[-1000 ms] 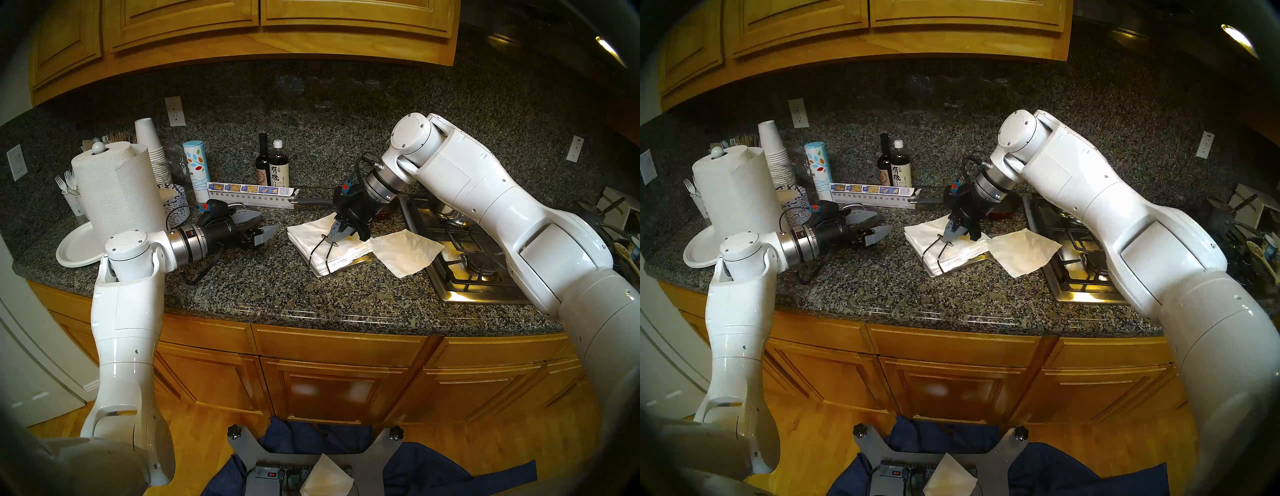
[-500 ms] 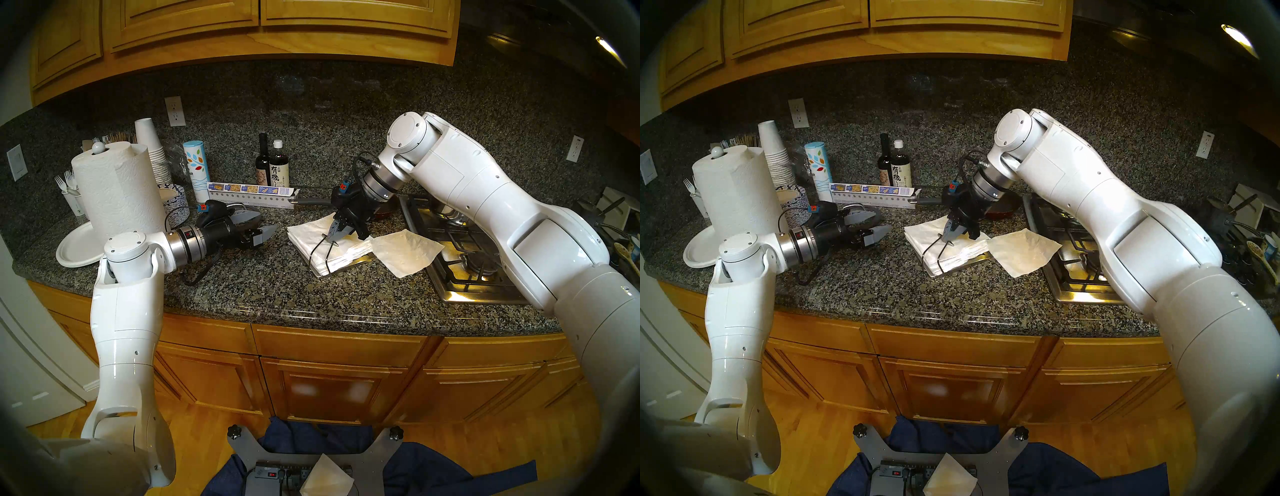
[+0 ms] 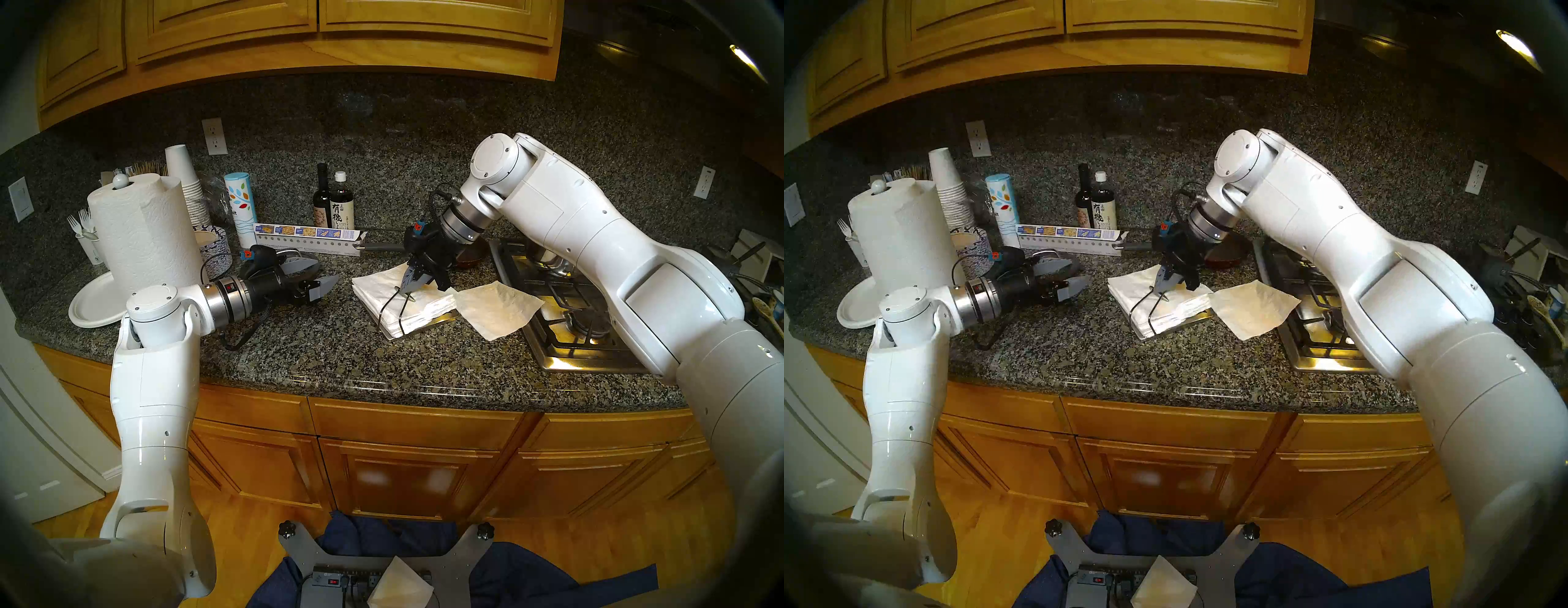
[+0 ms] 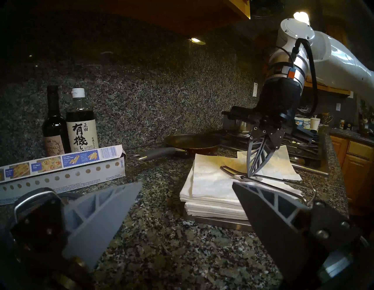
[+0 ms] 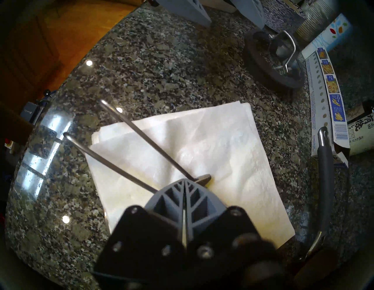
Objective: Take napkin out of napkin holder
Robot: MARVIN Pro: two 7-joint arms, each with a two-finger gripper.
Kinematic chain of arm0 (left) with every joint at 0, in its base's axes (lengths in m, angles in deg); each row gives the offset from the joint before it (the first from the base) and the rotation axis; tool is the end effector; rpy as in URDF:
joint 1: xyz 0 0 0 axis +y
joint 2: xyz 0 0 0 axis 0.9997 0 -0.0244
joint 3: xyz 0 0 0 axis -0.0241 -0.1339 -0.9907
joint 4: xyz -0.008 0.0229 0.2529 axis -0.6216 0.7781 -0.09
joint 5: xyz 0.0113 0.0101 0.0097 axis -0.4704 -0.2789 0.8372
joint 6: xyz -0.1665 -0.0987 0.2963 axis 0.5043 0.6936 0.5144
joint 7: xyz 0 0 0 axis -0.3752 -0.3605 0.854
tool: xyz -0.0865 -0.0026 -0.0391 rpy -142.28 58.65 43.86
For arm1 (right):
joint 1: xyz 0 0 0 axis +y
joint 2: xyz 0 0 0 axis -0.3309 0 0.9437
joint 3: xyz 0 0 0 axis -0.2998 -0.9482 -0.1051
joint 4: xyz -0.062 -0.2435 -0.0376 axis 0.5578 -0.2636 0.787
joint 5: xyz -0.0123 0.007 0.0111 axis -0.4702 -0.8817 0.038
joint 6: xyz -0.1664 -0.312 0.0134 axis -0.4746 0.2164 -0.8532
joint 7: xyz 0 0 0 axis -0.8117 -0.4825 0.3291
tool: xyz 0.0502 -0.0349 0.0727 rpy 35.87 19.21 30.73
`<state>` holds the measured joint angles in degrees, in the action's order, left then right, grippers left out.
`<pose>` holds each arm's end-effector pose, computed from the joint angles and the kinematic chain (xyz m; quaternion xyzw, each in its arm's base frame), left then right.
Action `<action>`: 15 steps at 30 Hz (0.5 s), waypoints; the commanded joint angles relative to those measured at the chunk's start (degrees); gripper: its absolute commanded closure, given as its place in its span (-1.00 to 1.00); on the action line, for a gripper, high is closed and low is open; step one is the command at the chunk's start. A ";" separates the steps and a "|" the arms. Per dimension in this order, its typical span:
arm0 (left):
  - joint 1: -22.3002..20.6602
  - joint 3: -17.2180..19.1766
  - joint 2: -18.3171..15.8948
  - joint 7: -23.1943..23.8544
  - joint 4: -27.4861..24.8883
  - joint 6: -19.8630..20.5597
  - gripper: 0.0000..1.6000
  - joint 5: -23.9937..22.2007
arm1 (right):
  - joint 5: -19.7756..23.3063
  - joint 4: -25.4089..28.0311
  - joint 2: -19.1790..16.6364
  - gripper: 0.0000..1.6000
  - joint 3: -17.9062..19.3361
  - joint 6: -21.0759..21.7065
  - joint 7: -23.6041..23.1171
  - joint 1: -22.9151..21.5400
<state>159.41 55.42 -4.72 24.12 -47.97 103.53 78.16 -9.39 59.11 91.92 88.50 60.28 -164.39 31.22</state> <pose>0.4837 0.0993 -0.1386 0.6732 -0.2957 0.6188 0.2765 0.5786 0.1107 -0.0601 -0.5594 -0.7859 -0.2361 0.1172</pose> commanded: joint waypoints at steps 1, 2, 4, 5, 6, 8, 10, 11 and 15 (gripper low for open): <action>-1.58 0.19 0.11 0.06 -1.99 0.09 -1.00 -0.57 | 0.56 -0.22 -0.26 1.00 1.66 0.00 0.08 -2.71; -1.59 0.17 0.07 0.13 -2.00 0.11 -1.00 -0.57 | 0.80 0.02 -0.44 1.00 1.99 0.04 0.06 -2.72; -1.72 0.07 0.04 0.52 -1.84 0.17 -1.00 -0.77 | 1.06 0.37 -0.84 1.00 2.52 0.16 -0.09 -2.93; -1.85 0.14 0.17 0.77 -1.67 0.40 -1.00 -1.10 | 1.04 0.58 -1.03 1.00 2.67 0.20 -0.11 -3.05; -2.07 0.16 0.23 1.14 -1.57 0.67 -1.00 -1.43 | 1.05 0.84 -1.32 1.00 2.85 0.38 -0.11 -3.13; -2.36 -0.23 -0.01 1.46 -1.55 0.78 -1.00 -1.20 | 0.88 1.12 -1.98 1.00 2.92 0.83 0.06 -3.12; -2.66 -0.75 -0.17 1.86 -1.61 1.22 -1.00 -0.90 | 1.00 1.21 -2.63 1.00 3.18 1.25 0.36 -2.77; -2.76 -0.91 -0.10 1.90 -1.62 1.37 -1.00 -0.80 | 0.96 1.29 -2.90 1.00 3.25 1.32 0.65 -2.59; -3.60 -2.72 -0.35 2.22 -0.96 1.78 -1.00 0.23 | 1.02 1.57 -3.88 1.00 3.63 1.90 1.46 -1.94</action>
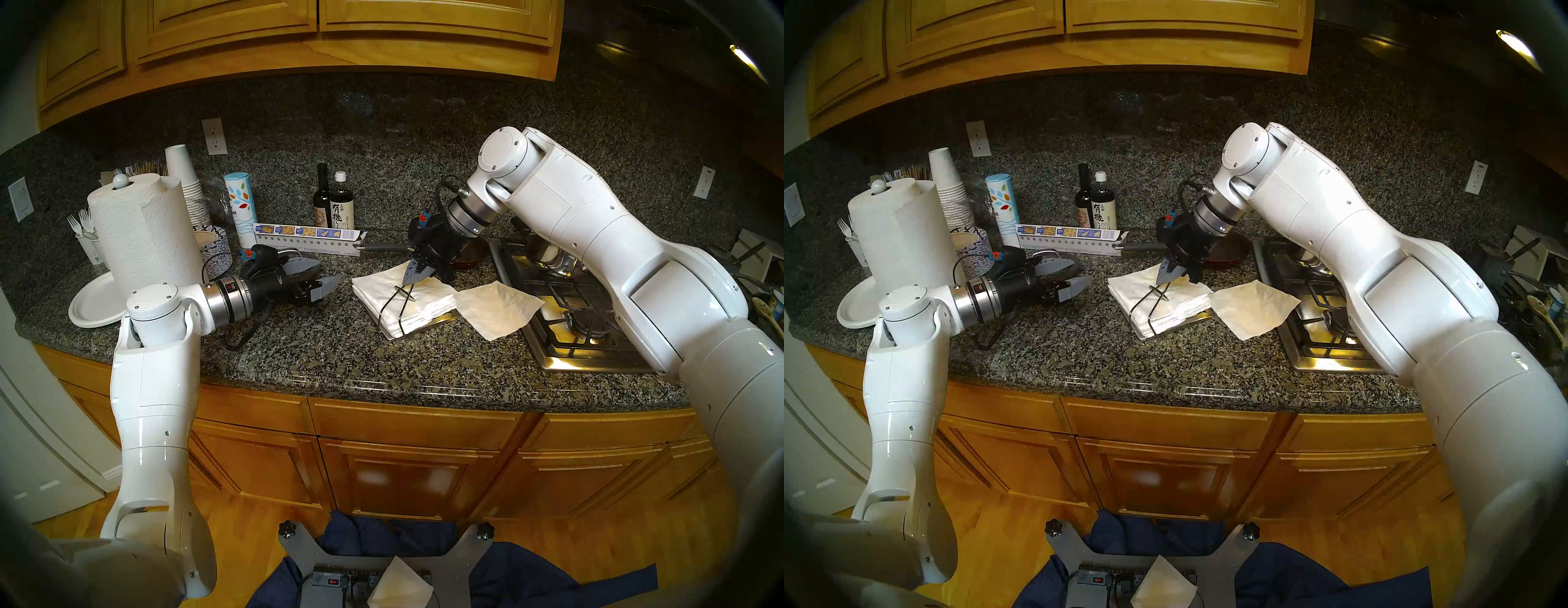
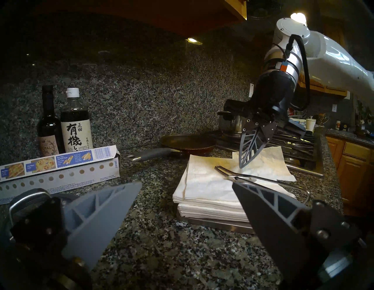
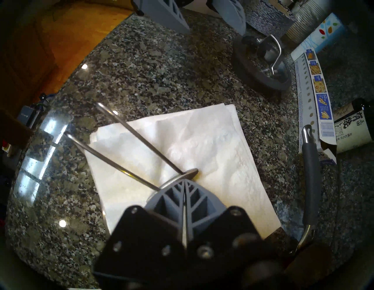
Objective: Take napkin out of napkin holder
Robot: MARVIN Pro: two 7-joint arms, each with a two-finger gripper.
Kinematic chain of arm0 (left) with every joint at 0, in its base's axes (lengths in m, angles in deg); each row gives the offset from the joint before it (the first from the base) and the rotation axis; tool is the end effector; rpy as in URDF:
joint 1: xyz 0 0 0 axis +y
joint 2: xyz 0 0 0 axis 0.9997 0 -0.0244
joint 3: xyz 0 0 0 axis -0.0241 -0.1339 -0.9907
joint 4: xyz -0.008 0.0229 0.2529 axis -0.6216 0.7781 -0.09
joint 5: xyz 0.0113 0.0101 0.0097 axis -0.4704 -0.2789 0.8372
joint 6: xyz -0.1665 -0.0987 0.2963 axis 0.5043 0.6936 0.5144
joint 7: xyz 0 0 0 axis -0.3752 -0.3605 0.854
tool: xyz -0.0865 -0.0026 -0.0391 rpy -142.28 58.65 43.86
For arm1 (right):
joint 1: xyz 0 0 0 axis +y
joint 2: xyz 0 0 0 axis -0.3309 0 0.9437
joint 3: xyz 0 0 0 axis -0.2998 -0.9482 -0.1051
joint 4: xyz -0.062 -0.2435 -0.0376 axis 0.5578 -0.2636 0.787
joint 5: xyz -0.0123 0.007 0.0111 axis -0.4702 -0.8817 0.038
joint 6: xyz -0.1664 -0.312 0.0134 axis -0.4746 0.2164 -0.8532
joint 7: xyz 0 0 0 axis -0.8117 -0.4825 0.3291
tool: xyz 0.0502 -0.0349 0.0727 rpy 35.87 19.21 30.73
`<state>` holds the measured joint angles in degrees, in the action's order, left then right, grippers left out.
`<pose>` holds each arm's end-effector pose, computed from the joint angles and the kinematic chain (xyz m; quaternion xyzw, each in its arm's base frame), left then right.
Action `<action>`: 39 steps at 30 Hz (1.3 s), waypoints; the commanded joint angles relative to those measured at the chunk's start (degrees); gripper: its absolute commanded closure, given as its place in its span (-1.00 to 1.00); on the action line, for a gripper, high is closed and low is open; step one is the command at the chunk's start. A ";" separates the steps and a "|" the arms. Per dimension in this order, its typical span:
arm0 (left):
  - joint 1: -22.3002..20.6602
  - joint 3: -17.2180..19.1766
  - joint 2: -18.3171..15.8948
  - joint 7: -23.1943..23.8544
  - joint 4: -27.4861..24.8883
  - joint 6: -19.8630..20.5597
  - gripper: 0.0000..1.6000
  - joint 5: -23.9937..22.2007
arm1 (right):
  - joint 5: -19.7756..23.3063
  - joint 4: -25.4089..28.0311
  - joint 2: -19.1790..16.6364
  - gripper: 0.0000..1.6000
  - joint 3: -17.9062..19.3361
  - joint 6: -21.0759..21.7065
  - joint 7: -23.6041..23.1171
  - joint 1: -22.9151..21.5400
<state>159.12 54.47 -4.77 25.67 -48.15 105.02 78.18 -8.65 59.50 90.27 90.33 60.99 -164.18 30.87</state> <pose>0.4831 0.0911 -0.1370 0.6734 -0.3052 0.6062 0.2931 0.5819 0.0949 -0.0468 -0.5707 -0.7712 -0.2560 0.1185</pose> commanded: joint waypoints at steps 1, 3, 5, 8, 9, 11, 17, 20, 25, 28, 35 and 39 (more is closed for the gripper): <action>-3.71 -2.40 -0.43 0.83 -0.31 0.16 -1.00 0.44 | 0.36 1.37 -2.48 1.00 1.95 1.44 1.58 -1.37; -4.57 -3.37 -0.41 0.55 0.34 0.06 -1.00 0.96 | 0.46 1.50 -2.82 1.00 2.06 1.52 1.79 -1.10; -5.68 -4.37 -0.30 0.49 1.02 -0.01 -1.00 1.25 | 0.61 1.48 -3.06 1.00 2.24 1.67 2.22 -0.76; -7.27 -5.82 -0.08 0.25 1.83 -0.04 -1.00 1.67 | 0.80 1.51 -3.36 0.84 2.37 1.74 2.55 -0.40; -7.54 -6.24 -0.03 0.17 1.77 -0.03 -1.00 1.65 | 0.90 1.53 -3.45 0.85 2.44 1.79 2.66 -0.27; -8.44 -6.94 0.11 0.30 2.25 0.06 -1.00 1.93 | 1.11 1.60 -3.59 0.84 2.56 1.85 2.83 -0.05; -10.50 -9.75 0.11 0.13 4.50 -0.25 -1.00 2.77 | 2.12 2.28 -4.28 0.82 3.30 2.10 3.56 1.15; -12.25 -10.79 0.28 0.68 6.19 -0.39 -0.80 3.10 | 2.39 2.54 -4.58 0.82 3.51 2.21 4.04 1.62; -14.52 -12.90 0.33 1.03 8.46 -0.60 -0.16 4.03 | 2.63 2.88 -5.09 0.78 3.61 2.21 4.46 2.03; -14.99 -13.62 0.57 0.66 9.13 -0.82 0.06 4.34 | 2.73 2.96 -5.33 0.76 3.67 2.23 4.88 2.33; -17.54 -15.16 0.50 1.65 11.90 -1.52 -0.08 4.93 | 3.08 2.47 -5.39 0.54 4.00 1.95 6.31 2.97; -18.13 -15.65 0.50 1.88 13.11 -1.93 -0.16 5.12 | 3.27 1.64 -4.74 0.56 4.30 1.61 7.58 2.99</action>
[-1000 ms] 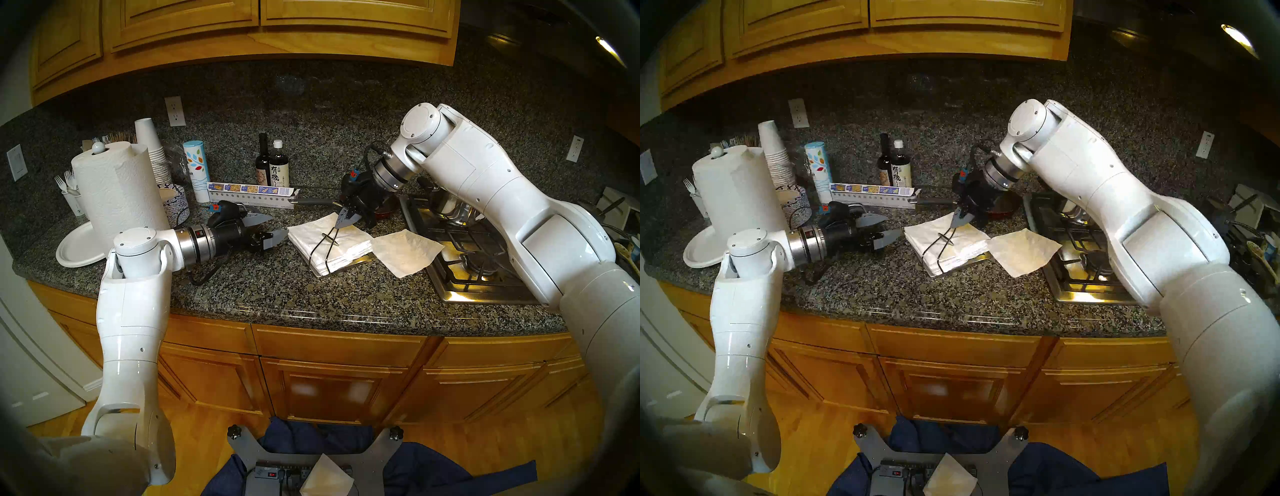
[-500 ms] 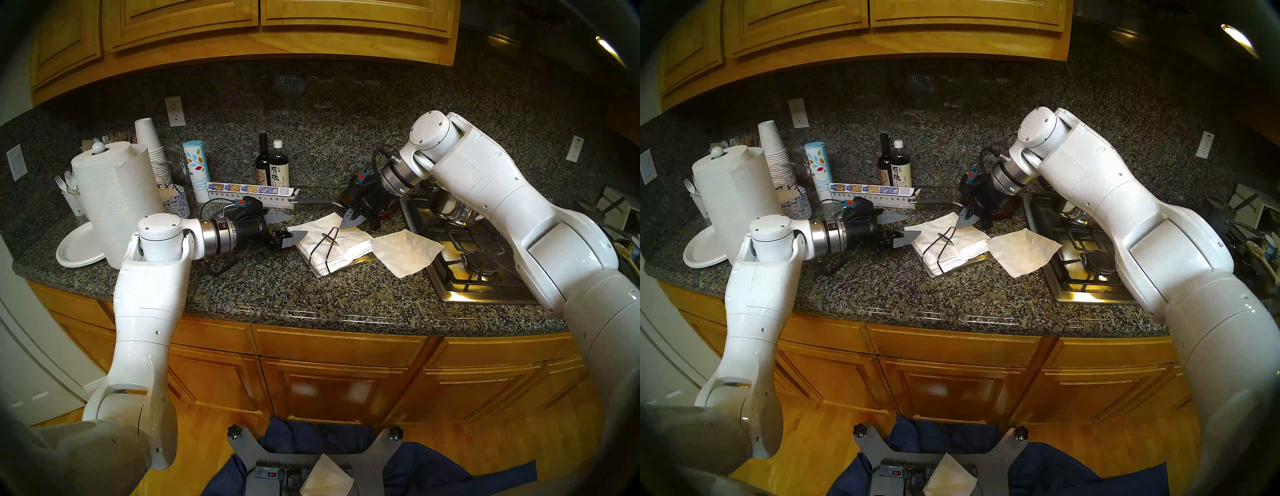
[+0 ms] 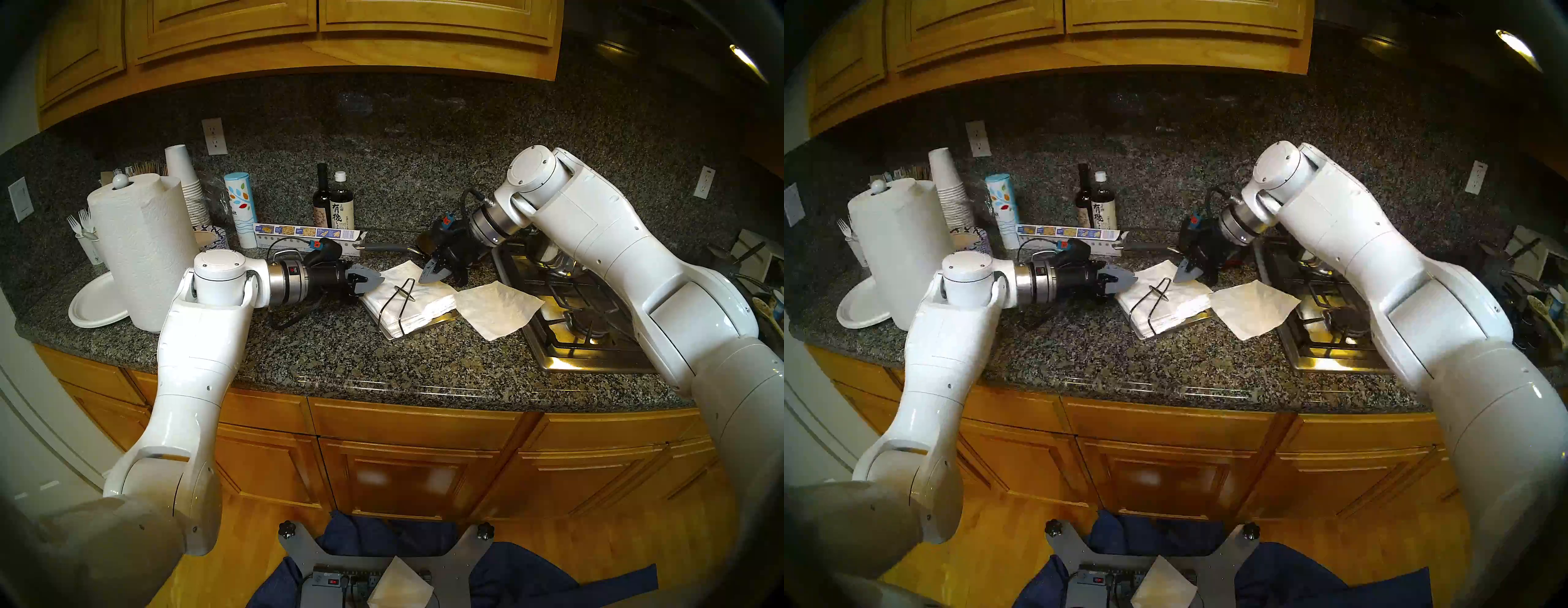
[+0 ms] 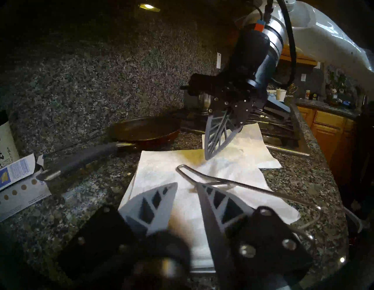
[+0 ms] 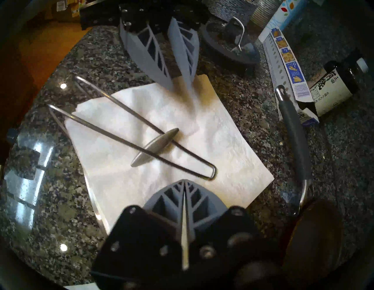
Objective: Take napkin out of napkin holder
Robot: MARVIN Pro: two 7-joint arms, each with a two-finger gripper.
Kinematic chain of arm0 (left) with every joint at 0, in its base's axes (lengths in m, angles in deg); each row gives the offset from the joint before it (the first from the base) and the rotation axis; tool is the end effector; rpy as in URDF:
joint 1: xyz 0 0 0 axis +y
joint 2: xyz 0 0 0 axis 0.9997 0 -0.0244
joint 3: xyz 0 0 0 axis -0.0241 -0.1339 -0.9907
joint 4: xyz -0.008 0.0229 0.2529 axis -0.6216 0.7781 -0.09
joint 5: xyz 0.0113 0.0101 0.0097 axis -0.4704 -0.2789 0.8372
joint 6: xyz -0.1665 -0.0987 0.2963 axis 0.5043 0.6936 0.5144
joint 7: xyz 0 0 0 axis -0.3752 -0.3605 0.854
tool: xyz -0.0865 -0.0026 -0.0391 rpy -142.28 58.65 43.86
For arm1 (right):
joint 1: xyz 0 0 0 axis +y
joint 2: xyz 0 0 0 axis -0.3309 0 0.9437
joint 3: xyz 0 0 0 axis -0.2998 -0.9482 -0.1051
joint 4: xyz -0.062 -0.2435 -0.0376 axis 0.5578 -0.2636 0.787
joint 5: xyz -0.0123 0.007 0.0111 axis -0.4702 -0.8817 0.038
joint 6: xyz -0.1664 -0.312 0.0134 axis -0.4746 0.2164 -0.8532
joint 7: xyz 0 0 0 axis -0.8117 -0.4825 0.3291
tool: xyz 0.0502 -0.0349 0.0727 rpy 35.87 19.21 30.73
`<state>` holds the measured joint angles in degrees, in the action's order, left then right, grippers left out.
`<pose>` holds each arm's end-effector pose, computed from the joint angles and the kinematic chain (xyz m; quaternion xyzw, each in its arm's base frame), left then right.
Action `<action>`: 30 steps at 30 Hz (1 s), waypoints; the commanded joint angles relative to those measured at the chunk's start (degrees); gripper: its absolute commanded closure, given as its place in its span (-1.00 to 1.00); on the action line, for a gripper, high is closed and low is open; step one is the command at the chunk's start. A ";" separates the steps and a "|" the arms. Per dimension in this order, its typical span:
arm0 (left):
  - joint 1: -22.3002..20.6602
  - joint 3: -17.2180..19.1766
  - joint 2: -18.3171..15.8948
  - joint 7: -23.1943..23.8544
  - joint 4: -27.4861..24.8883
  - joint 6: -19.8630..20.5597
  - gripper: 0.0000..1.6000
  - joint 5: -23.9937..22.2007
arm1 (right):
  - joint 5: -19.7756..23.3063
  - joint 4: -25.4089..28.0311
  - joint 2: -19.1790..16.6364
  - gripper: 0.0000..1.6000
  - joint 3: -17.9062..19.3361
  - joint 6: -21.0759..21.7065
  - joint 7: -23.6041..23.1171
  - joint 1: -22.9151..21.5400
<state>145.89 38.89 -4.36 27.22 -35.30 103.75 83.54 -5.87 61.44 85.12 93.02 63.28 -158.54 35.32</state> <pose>0.5347 -0.0007 -0.1343 0.6703 -0.4129 0.5323 0.3113 0.5888 0.0533 -0.0701 -0.6182 -0.7159 -0.2994 0.1255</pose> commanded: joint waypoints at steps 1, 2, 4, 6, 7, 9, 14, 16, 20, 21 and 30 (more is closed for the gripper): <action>-5.04 -0.18 0.05 0.41 0.51 -0.75 -0.19 -0.22 | 0.48 -0.57 0.65 0.56 1.60 -0.81 2.16 -1.51; -5.14 -0.23 0.03 0.47 0.71 -0.84 -0.35 -0.25 | 0.48 -0.83 0.88 0.55 1.59 -0.90 2.37 -1.57; -5.26 -0.29 0.00 0.57 0.96 -1.00 -0.40 -0.31 | 0.45 -1.46 1.29 0.54 1.53 -1.17 2.76 -1.68; -5.29 -0.28 -0.04 0.67 1.12 -1.15 -0.51 -0.39 | 0.43 -2.35 1.80 0.51 1.51 -1.58 3.15 -1.93; -5.29 -0.26 -0.08 0.75 1.18 -1.22 -0.54 -0.41 | 0.44 -2.74 2.02 0.51 1.50 -1.77 3.24 -2.07; -5.24 -0.21 -0.13 0.80 1.24 -1.28 -0.54 -0.42 | 0.43 -3.12 2.23 0.51 1.48 -1.97 3.31 -2.20; -5.07 0.09 -0.22 1.08 1.58 -1.59 -0.49 -0.43 | 0.48 -5.65 3.70 0.53 1.30 -3.23 3.46 -2.86; -5.01 0.20 -0.23 1.12 1.60 -1.67 -0.51 -0.42 | 0.58 -6.27 4.04 0.51 1.39 -3.53 3.53 -3.01; -4.90 0.39 -0.23 1.16 1.60 -1.72 -0.51 -0.39 | 0.74 -7.26 4.55 0.49 1.55 -4.07 3.51 -3.52; -4.90 0.39 -0.23 1.16 1.60 -1.72 -0.51 -0.39 | 0.74 -7.26 4.55 0.49 1.55 -4.07 3.51 -3.52; -4.53 0.85 -0.29 1.34 1.68 -1.85 -0.55 -0.38 | 0.40 -9.85 5.62 0.45 1.26 -5.31 3.82 -4.34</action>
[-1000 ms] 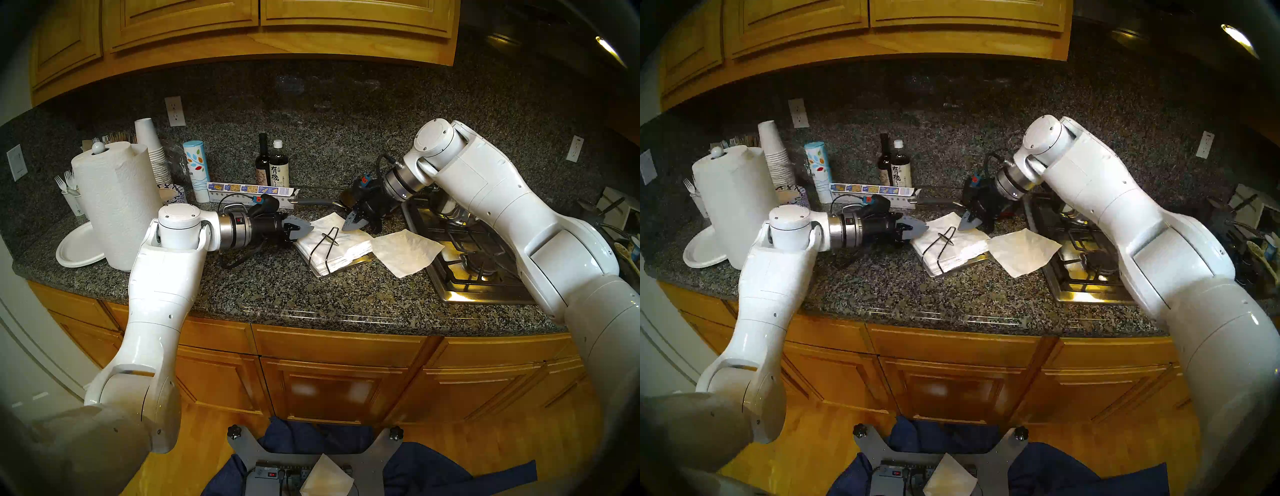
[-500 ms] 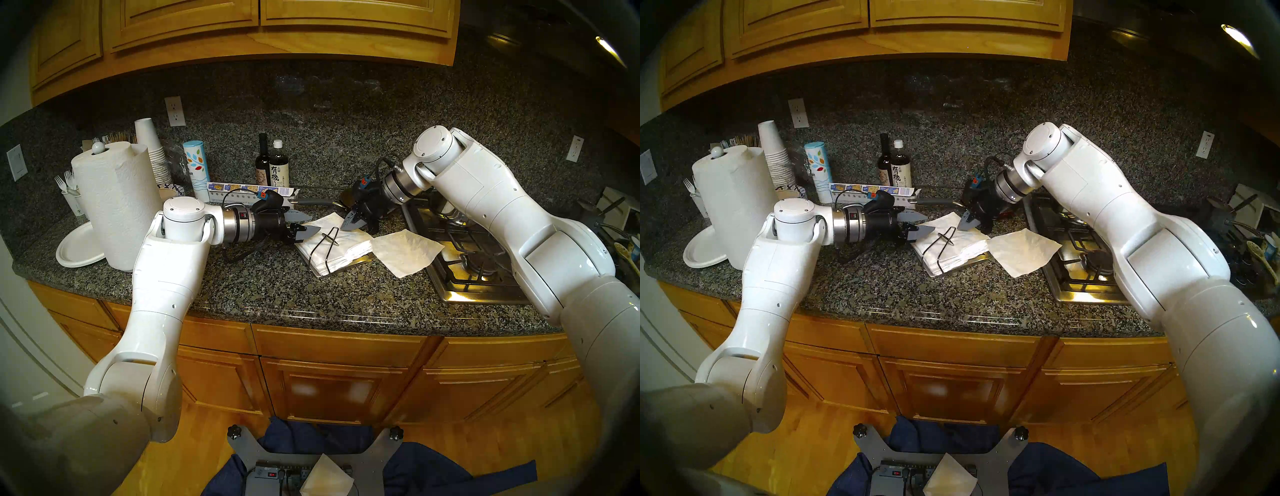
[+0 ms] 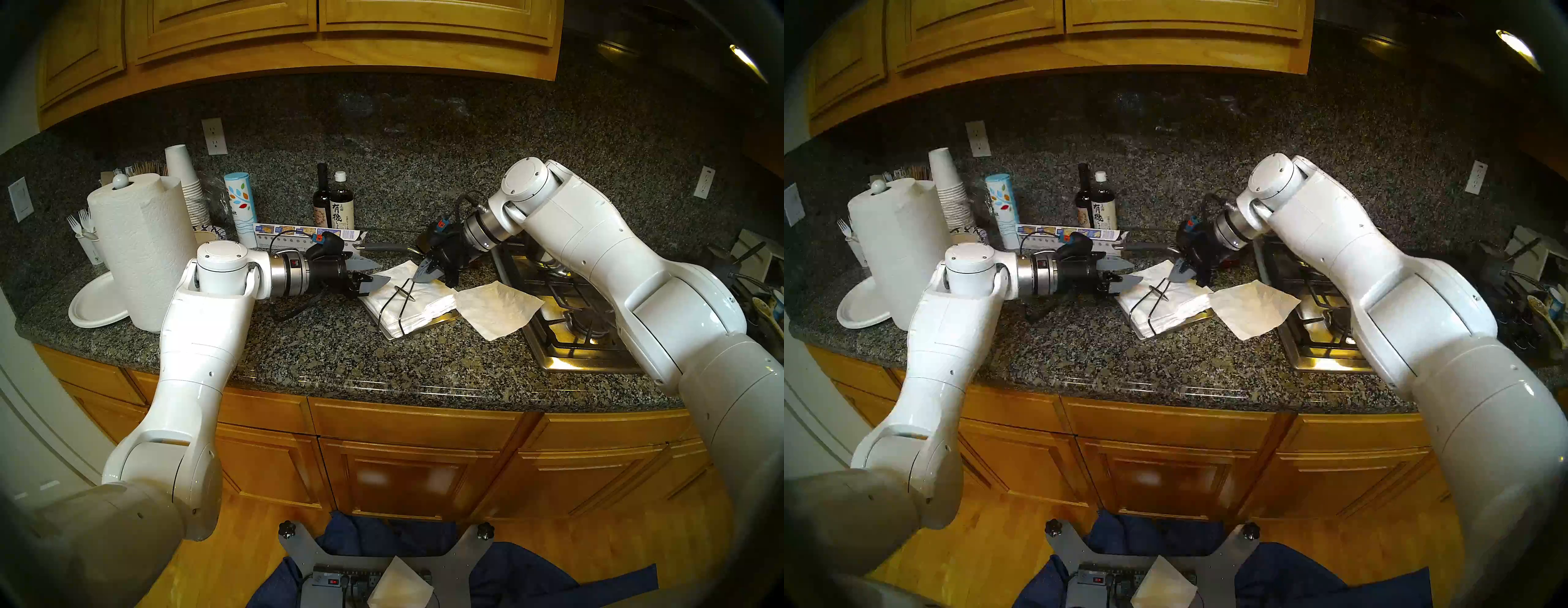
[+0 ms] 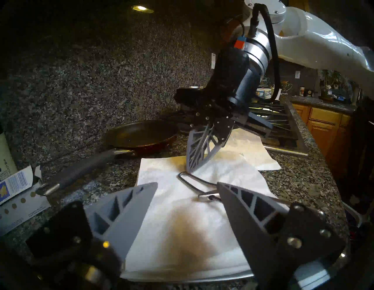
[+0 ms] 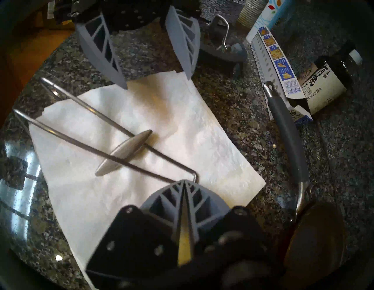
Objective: Take napkin out of napkin holder
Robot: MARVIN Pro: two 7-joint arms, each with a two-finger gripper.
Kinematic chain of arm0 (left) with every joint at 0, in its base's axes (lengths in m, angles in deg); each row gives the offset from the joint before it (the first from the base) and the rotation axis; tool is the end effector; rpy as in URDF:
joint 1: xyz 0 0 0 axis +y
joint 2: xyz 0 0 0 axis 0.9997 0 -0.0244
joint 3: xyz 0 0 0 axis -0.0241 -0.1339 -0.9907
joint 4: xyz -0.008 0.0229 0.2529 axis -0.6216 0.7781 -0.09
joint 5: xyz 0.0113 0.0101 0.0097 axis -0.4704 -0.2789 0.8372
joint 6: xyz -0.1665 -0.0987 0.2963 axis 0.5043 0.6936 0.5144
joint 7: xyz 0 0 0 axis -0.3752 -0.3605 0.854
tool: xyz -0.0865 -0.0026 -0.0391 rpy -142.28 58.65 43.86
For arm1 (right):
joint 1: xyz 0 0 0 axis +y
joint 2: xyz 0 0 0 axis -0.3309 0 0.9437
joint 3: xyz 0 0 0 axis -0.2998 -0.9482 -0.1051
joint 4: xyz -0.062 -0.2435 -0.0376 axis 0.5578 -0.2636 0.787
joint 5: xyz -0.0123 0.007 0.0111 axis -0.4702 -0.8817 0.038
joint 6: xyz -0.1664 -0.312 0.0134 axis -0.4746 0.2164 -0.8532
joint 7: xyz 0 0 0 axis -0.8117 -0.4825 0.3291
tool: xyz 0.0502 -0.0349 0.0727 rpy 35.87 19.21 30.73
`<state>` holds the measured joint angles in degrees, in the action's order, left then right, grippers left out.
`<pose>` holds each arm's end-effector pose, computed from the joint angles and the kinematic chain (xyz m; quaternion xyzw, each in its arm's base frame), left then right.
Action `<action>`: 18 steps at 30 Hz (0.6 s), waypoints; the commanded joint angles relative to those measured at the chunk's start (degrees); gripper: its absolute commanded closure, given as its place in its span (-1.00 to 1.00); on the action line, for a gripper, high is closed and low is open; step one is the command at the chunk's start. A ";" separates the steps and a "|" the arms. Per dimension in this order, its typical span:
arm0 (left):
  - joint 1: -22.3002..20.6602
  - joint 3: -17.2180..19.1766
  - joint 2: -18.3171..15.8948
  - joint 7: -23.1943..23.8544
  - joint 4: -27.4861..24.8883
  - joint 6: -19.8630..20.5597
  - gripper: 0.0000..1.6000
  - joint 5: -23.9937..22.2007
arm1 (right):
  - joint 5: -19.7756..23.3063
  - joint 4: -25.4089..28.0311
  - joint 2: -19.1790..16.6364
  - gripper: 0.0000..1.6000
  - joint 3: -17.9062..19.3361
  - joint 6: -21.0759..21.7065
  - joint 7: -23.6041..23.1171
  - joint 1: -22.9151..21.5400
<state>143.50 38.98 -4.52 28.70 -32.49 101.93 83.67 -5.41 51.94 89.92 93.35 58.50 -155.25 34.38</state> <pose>0.5417 0.0034 -0.1292 0.6609 -0.4227 0.5353 0.3130 0.6063 0.0554 -0.0885 -0.6199 -0.7032 -0.3227 0.1307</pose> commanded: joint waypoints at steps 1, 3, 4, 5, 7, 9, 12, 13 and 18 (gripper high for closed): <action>-2.03 0.84 -0.15 -0.12 -1.20 -0.01 -0.58 -0.47 | -0.03 -0.90 1.01 0.44 0.93 -0.78 0.54 -3.60; -1.98 0.89 -0.15 -0.11 -1.24 -0.01 -0.58 -0.46 | -0.03 -1.23 1.14 0.39 0.90 -0.92 0.50 -3.70; -1.94 0.92 -0.14 -0.11 -1.26 -0.01 -0.60 -0.45 | -0.01 -1.59 1.33 0.36 0.87 -1.08 0.44 -3.76; -1.91 0.98 -0.14 -0.11 -1.29 -0.02 -0.61 -0.44 | -0.03 -1.96 1.53 0.34 0.81 -1.26 0.43 -3.82; -1.85 1.06 -0.12 -0.11 -1.32 -0.04 -0.64 -0.42 | -0.07 -2.61 1.88 0.30 0.72 -1.58 0.45 -3.92; -1.81 1.15 -0.11 -0.06 -1.34 -0.07 -0.65 -0.41 | -0.13 -3.29 2.20 0.29 0.61 -1.89 0.40 -4.09; -1.75 1.24 -0.10 0.04 -1.32 -0.13 -0.69 -0.42 | -0.12 -4.15 2.56 0.29 0.57 -2.35 0.30 -4.32; -1.73 1.27 -0.10 0.05 -1.34 -0.13 -0.69 -0.41 | -0.10 -4.37 2.65 0.29 0.58 -2.50 0.27 -4.37; -1.60 1.42 -0.05 0.09 -1.48 -0.14 -0.72 -0.37 | -0.19 -5.41 3.08 0.27 0.45 -3.11 0.06 -4.77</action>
<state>143.73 39.77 -4.57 28.95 -32.52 101.75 83.73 -5.49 46.64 92.28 93.26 55.99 -155.03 32.96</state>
